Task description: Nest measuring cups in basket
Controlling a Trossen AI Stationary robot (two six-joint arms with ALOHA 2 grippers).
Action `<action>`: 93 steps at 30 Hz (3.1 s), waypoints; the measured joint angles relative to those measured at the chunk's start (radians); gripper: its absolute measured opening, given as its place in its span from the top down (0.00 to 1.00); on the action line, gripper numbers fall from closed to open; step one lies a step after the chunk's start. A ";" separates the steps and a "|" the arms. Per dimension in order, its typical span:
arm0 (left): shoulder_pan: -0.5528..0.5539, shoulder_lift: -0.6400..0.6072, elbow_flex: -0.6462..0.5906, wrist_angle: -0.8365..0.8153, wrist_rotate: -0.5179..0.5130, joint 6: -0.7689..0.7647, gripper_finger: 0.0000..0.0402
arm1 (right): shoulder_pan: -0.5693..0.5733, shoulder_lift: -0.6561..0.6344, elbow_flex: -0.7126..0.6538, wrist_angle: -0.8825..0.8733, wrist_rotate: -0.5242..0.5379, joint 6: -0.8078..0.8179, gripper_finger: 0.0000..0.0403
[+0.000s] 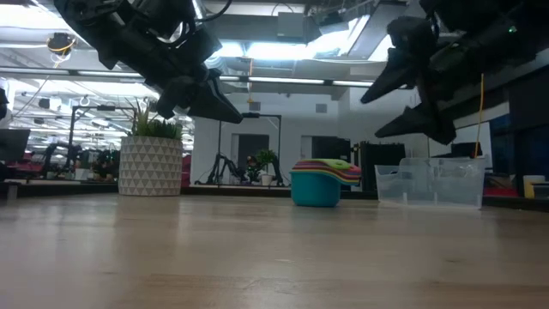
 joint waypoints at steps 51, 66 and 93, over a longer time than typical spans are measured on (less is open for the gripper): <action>0.000 0.000 0.000 0.000 0.000 0.000 0.93 | -0.103 0.277 0.000 0.161 -0.092 0.253 0.24; 0.000 0.000 0.000 0.000 0.000 0.000 0.93 | -0.128 0.387 0.000 0.330 -0.114 0.234 0.24; 0.000 0.000 0.000 0.000 0.000 0.000 0.93 | -0.135 0.579 0.000 0.626 -0.135 0.231 0.24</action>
